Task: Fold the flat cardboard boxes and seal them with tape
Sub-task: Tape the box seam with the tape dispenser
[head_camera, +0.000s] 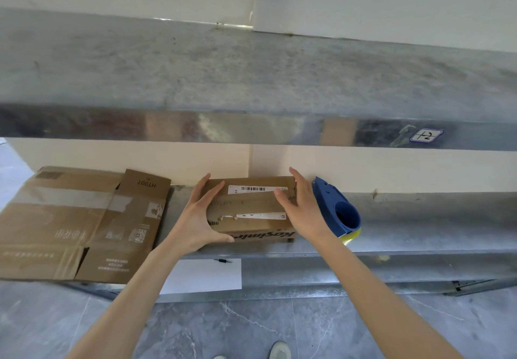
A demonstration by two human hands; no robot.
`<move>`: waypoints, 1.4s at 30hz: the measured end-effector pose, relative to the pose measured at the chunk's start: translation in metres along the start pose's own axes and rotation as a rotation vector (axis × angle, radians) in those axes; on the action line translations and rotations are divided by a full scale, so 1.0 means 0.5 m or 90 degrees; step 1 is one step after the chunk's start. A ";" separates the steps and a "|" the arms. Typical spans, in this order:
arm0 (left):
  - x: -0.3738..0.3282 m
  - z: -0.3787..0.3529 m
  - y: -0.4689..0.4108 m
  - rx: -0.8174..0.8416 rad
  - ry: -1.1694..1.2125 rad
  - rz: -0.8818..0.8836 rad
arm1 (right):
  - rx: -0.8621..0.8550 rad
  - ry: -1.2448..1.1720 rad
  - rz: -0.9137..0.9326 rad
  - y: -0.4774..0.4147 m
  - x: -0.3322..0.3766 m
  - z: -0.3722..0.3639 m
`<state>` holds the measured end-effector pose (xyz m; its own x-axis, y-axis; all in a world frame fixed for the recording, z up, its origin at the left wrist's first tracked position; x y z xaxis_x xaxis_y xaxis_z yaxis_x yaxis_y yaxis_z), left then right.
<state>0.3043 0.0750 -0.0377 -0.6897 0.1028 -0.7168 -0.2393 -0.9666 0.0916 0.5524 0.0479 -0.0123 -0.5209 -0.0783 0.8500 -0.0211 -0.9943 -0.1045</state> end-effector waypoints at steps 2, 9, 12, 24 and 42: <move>0.001 0.002 0.002 -0.005 0.001 0.004 | 0.027 -0.014 -0.018 -0.004 0.000 -0.020; 0.003 0.006 0.007 -0.001 0.033 0.003 | 0.024 -0.089 -0.117 -0.013 -0.040 -0.037; 0.002 0.005 0.012 0.010 0.083 0.013 | 0.003 -0.180 -0.158 -0.008 -0.055 -0.044; 0.069 -0.059 0.027 -0.024 0.191 0.197 | 0.039 -0.165 -0.153 0.011 -0.090 -0.089; 0.088 -0.063 0.013 -0.005 0.132 0.169 | 0.127 0.430 0.054 -0.005 -0.106 -0.107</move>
<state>0.2938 0.0657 -0.0906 -0.5728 -0.2023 -0.7943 -0.0642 -0.9550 0.2895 0.5341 0.0584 -0.0847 -0.9303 -0.1591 0.3305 0.1670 -0.9860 -0.0048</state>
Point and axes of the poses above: each hand's wrist, its own y-axis away from the middle knuckle, its own z-axis out of the back of the hand, x = y × z, the point moved 3 cm from there along -y, towards the middle knuckle, and after that the axes turned 11 degrees about z, right-handed, at the moved point
